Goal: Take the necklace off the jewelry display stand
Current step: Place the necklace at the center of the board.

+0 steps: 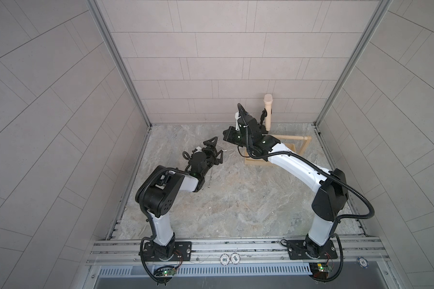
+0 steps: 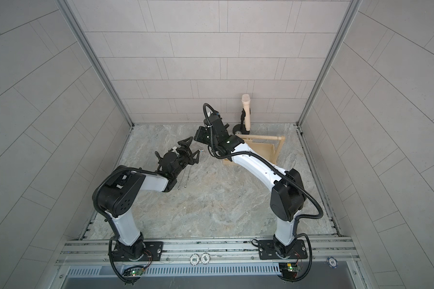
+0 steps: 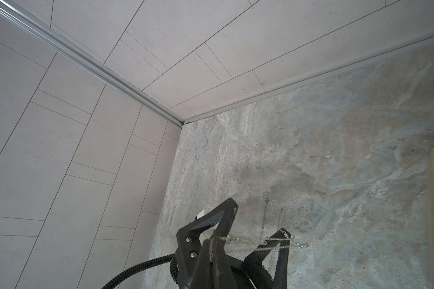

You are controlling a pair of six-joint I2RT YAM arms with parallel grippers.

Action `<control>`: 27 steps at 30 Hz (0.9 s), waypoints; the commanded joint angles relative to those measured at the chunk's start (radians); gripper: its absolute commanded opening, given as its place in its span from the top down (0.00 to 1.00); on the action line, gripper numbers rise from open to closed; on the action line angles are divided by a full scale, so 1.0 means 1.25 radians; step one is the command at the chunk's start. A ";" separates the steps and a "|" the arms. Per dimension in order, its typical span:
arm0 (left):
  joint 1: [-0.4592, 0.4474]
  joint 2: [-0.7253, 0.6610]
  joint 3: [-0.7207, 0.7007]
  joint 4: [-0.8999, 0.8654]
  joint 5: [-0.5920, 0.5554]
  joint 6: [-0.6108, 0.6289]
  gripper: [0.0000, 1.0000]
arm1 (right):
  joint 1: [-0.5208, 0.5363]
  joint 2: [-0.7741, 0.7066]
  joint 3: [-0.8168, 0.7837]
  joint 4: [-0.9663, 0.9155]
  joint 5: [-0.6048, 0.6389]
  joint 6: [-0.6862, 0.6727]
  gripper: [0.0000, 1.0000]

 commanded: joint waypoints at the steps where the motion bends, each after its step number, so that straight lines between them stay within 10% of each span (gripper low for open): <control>1: -0.005 0.015 0.006 0.029 0.021 -0.006 0.01 | 0.001 -0.039 -0.005 0.010 0.019 0.017 1.00; 27: -0.006 0.052 0.010 0.057 0.051 0.012 0.26 | -0.013 -0.028 -0.011 0.028 0.006 0.030 1.00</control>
